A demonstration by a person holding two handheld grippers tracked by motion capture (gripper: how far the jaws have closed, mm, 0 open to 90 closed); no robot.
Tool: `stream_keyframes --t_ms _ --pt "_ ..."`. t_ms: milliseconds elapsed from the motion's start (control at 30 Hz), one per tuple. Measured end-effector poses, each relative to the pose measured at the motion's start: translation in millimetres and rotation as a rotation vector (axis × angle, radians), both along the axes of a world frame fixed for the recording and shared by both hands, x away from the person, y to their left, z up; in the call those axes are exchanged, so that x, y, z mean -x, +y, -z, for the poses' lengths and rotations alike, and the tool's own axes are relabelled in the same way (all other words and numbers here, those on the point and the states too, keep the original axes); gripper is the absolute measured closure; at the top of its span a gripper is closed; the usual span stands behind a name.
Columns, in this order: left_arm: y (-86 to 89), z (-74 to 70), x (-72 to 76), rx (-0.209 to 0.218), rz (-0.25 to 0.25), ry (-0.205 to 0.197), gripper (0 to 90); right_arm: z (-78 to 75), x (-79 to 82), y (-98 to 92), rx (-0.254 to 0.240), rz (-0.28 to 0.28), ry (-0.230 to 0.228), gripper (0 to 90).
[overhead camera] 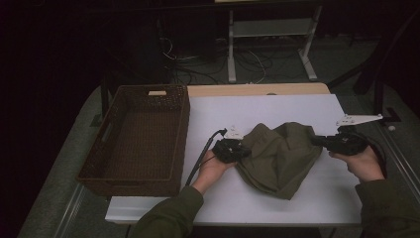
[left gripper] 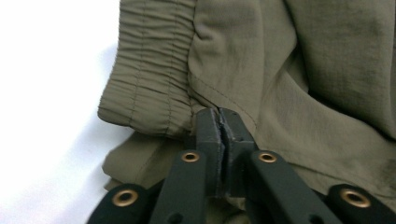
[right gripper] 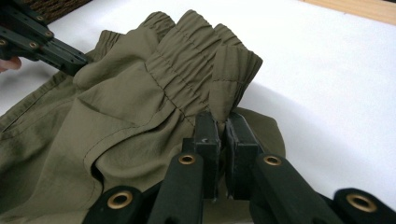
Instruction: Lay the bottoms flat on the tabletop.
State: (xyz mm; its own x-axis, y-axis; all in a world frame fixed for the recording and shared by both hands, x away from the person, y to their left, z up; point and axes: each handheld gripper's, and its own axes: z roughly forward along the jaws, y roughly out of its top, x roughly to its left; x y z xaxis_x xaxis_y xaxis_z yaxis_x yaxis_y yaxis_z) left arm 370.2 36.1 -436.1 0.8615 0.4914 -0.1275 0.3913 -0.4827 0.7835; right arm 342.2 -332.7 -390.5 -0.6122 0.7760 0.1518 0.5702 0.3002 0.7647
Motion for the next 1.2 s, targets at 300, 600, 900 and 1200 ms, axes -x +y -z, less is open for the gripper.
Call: stream_keyframes --t_ms 300,600,900,1200 --pt "20.1 -17.9 -5.2 0.039 -0.080 -0.070 89.8 -6.4 -2.8 -5.8 -0.004 0.034 -0.036 84.3" --pt "47.2 -30.7 -11.5 0.055 -0.251 -0.161 89.8 -22.1 -13.0 -18.1 -0.004 0.093 -0.113 84.4" --pt "52.9 -23.8 -14.9 -0.001 -0.350 -0.145 89.8 -14.8 -32.8 -32.0 0.021 0.177 -0.117 84.8" --pt "49.3 -7.9 -18.7 -0.011 -0.319 -0.076 78.2 31.8 -61.8 -31.6 0.076 0.221 0.011 84.6"
